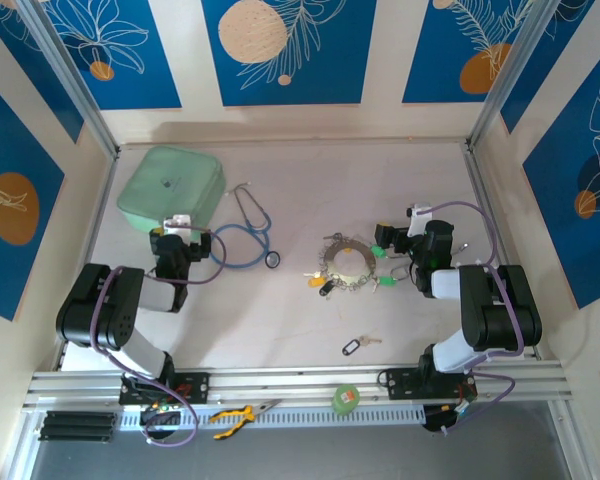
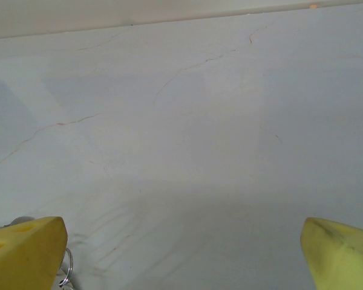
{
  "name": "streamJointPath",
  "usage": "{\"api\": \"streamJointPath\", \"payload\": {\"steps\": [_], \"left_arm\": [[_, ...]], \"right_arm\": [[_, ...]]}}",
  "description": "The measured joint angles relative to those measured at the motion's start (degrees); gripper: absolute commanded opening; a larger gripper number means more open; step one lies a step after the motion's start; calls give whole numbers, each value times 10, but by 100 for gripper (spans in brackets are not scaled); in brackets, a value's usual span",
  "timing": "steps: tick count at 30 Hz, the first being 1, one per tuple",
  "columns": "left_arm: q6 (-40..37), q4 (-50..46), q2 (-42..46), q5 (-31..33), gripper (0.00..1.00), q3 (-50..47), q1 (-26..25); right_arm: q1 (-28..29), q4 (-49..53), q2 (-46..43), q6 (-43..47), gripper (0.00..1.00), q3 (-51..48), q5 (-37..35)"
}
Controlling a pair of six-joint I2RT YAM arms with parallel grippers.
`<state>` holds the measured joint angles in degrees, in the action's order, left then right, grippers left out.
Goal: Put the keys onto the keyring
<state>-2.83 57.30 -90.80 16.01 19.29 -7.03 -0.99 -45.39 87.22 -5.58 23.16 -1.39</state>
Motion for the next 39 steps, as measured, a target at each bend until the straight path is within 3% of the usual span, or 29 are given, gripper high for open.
{"api": "streamJointPath", "payload": {"steps": [6,14,21,24,29,34,39], "left_arm": [[0,-35,34,-12,98,2,2],[30,-221,202,-29,97,90,3],[118,-404,265,-105,89,192,-2],[145,-472,265,-133,89,221,-25],[174,-550,263,-148,89,229,-118],[209,-567,240,-141,86,229,-201],[248,-565,193,-133,78,231,-261]], "right_arm": [[6,55,-40,1,100,4,-11],[74,263,-209,-39,92,110,-54],[158,468,-223,-118,88,177,-77],[167,548,-216,-146,84,193,-69],[163,665,-176,-158,69,245,-48],[143,722,-107,-144,52,294,-27],[118,761,-33,-123,50,334,-14]]}}
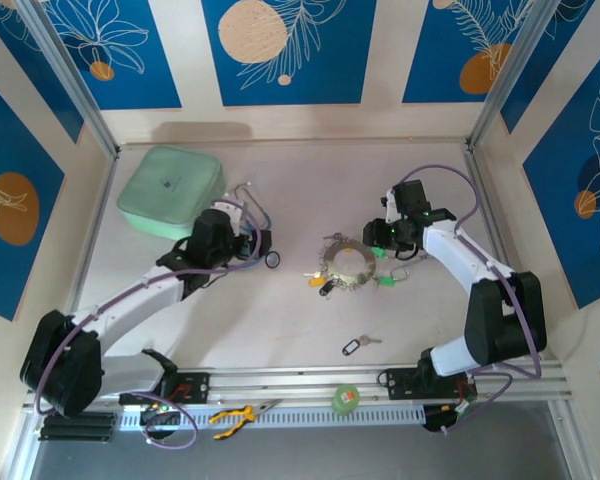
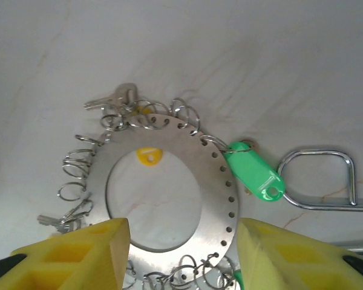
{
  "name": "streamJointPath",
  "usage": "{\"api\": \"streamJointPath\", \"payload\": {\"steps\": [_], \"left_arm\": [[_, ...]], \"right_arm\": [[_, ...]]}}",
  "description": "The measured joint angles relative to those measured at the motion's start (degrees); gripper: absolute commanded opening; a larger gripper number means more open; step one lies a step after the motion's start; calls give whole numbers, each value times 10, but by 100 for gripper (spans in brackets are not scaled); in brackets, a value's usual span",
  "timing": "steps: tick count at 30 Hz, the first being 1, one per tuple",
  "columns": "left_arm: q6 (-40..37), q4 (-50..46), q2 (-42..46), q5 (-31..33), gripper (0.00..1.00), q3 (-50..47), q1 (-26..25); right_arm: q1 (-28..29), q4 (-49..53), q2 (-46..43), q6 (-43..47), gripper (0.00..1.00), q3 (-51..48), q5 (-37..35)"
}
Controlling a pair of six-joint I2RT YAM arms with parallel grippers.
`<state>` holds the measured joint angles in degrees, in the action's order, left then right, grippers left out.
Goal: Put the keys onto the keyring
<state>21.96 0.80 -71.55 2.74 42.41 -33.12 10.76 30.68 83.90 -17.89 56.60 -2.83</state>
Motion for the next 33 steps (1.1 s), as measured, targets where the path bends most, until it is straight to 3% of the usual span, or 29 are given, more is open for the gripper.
{"api": "streamJointPath", "payload": {"steps": [5,8,20,33], "left_arm": [[20,2,-78,-1,71,34,-71],[17,-4,-140,-48,59,78,-92],[-82,-133,-339,-163,47,296,-96],[-132,-207,-404,-167,35,343,-97]], "right_arm": [[-13,3,14,-2,50,17,20],[-12,-6,9,-9,50,16,45],[6,-17,-71,-28,50,-13,93],[14,-13,-80,-30,50,-20,93]]}}
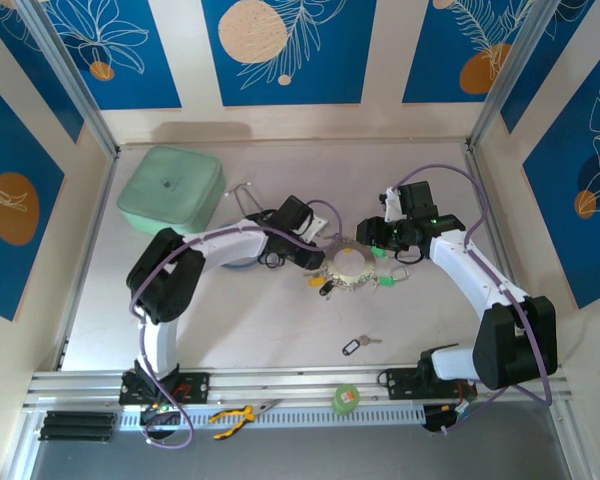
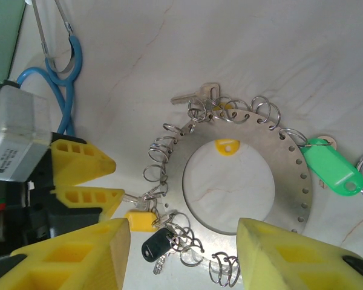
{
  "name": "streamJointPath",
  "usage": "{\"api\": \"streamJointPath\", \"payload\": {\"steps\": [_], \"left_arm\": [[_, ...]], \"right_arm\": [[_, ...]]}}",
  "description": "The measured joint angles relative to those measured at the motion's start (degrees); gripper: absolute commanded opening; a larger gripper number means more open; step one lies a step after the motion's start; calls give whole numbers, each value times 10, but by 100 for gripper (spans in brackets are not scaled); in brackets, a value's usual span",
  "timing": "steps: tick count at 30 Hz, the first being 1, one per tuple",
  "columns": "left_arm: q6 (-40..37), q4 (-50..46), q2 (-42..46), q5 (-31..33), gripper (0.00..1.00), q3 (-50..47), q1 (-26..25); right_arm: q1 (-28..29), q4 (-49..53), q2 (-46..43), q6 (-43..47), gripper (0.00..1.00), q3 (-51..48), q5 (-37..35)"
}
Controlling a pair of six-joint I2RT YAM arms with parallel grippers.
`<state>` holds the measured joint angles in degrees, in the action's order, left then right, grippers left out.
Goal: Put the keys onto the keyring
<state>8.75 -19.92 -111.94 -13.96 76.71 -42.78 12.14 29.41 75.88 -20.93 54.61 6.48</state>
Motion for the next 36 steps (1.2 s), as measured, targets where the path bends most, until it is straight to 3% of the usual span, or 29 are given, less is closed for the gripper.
{"api": "streamJointPath", "payload": {"steps": [20,36], "left_arm": [[18,-11,-63,-19,26,46,0],[34,-4,-74,-41,12,48,0]], "right_arm": [[0,6,-8,0,50,0,0],[0,15,-8,1,50,0,0]]}}
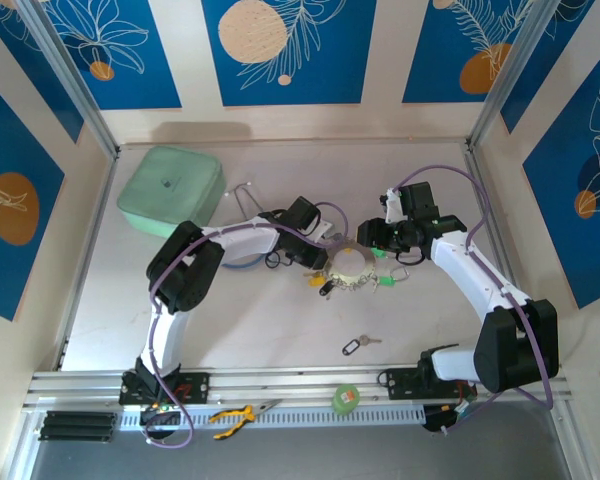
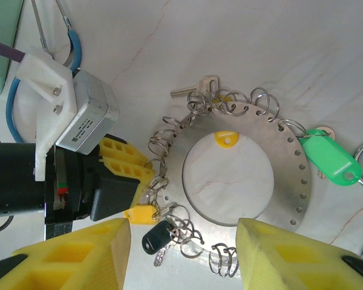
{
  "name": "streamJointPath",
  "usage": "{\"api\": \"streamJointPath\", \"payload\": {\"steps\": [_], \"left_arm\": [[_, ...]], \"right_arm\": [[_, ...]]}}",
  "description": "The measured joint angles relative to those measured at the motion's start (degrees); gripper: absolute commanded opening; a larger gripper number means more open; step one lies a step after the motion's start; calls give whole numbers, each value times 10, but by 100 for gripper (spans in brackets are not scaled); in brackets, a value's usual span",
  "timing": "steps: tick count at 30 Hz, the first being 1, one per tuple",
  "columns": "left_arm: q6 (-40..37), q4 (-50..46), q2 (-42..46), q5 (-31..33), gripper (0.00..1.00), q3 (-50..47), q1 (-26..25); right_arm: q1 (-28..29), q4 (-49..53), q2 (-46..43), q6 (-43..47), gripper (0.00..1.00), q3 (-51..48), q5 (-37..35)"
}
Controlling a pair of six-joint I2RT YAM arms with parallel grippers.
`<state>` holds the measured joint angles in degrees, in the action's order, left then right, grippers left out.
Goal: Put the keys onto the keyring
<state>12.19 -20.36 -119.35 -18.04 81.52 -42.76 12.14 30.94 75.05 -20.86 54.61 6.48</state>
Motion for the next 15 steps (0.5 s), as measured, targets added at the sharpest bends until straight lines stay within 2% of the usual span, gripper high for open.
{"api": "streamJointPath", "payload": {"steps": [8,15], "left_arm": [[0,3,-1,1,1,0,0],[-8,67,18,12,0,-38,0]], "right_arm": [[0,3,-7,2,49,0,0],[0,6,-16,4,49,0,0]]}}
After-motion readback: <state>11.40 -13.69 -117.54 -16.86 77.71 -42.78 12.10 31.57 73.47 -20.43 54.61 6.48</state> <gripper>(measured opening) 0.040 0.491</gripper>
